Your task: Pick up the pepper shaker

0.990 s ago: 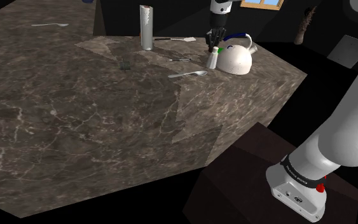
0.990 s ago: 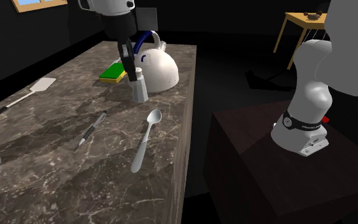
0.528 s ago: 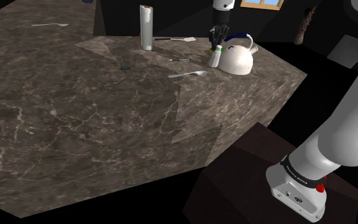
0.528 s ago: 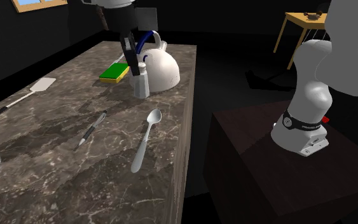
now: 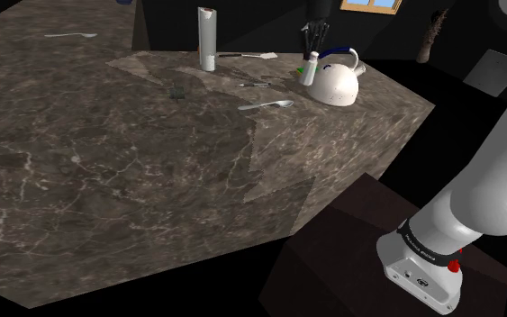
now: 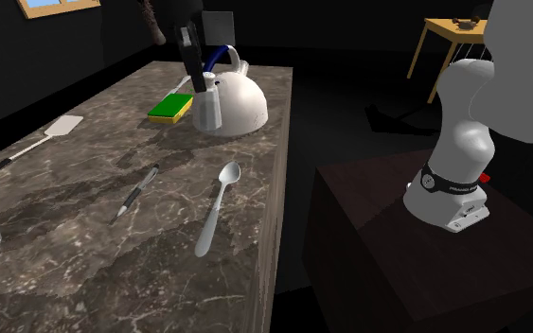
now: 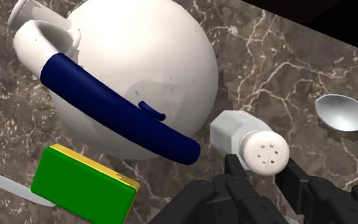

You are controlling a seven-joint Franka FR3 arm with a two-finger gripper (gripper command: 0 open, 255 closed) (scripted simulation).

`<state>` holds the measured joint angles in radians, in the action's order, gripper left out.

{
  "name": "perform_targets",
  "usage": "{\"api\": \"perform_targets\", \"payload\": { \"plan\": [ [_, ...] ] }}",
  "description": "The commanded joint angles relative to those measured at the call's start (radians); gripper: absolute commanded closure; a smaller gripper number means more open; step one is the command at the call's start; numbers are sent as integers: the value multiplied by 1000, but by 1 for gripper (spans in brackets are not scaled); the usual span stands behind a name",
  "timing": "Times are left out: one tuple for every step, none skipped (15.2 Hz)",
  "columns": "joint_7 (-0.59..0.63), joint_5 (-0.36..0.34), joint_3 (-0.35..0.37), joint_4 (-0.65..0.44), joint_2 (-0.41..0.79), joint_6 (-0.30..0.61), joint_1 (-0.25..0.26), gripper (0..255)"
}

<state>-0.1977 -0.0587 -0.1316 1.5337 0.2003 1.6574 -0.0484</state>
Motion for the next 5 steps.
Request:
{"api": "perform_targets", "payload": {
  "plan": [
    [-4, 1, -1, -36, 7, -29, -1, 255],
    [-5, 1, -1, -52, 8, -44, -2, 255],
    [-6, 2, -1, -68, 10, -58, -2, 255],
    [-6, 2, -1, -70, 10, -60, -2, 255],
    [-6, 2, -1, -70, 10, -60, -2, 255]
  ]
}}
